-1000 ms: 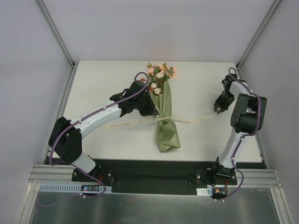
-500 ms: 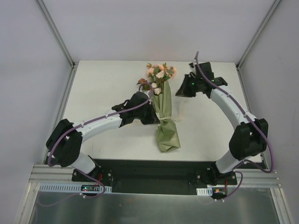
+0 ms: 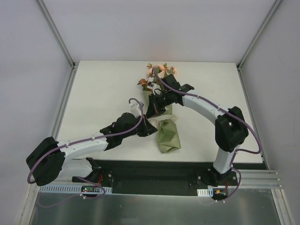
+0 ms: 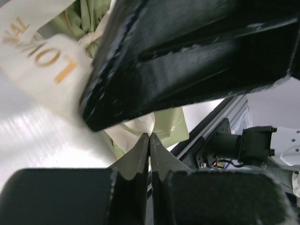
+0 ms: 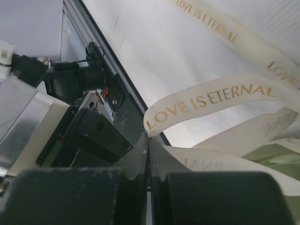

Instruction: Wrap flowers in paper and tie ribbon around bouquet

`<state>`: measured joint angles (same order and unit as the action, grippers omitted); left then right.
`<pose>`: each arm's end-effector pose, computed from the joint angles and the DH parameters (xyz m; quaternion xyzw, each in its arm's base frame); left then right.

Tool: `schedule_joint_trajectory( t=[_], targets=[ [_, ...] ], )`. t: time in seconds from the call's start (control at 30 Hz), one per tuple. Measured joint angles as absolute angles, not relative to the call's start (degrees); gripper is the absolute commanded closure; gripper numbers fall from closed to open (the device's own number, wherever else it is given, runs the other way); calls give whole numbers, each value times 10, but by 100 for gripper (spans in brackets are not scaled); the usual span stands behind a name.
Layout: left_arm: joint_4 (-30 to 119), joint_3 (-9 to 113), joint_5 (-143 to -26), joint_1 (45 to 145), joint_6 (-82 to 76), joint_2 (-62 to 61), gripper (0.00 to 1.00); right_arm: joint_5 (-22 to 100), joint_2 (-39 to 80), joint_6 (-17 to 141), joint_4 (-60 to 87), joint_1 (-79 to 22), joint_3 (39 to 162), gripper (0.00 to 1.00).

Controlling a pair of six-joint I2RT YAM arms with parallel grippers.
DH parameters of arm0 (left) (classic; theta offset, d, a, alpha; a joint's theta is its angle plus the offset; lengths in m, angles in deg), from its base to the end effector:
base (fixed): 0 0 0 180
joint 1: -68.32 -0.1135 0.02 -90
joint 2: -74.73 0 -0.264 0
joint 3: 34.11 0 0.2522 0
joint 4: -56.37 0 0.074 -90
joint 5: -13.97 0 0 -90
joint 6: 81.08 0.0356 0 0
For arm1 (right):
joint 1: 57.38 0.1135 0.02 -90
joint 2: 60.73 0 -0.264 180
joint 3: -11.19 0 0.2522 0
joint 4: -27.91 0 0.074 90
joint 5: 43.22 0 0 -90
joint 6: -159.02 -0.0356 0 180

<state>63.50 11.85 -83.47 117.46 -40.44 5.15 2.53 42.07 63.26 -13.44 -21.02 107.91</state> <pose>0.1691 -0.2025 0.2288 0.0373 0.7996 -0.4863 0.3504 0.3046 0.2551 0.2709 -0.3596 0.7965 0.4483 0.1877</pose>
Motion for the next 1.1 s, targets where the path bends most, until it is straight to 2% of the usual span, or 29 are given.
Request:
schedule_joint_trajectory(
  t=[0.43,0.5,0.53,0.57,0.63,0.67,0.77,0.87,0.97,1.1],
  targets=[
    [742,10,-768,1242,-371,89,100,33,505,680,-211,-125,1081,99],
    [749,0,-764,1248,-365,92,100,41,513,688,-220,-117,1081,96],
    [752,-3,-761,1252,-363,93,100,44,515,691,-224,-115,1081,93],
    [754,-5,-759,1254,-361,94,100,46,515,693,-228,-114,1081,82],
    [760,-9,-756,1257,-357,94,100,53,515,694,-232,-113,1081,67],
    [763,-10,-755,1258,-355,94,100,58,515,694,-231,-115,1081,50],
    [767,-11,-755,1257,-352,96,100,66,514,691,-227,-130,1081,34],
    [755,-8,-751,1257,-352,98,100,70,503,677,-226,-156,1084,28],
    [716,16,-752,1256,-356,98,100,81,469,664,-221,-191,1083,28],
    [677,63,-794,1221,-367,88,100,119,331,640,-144,-244,994,23]
  ],
)
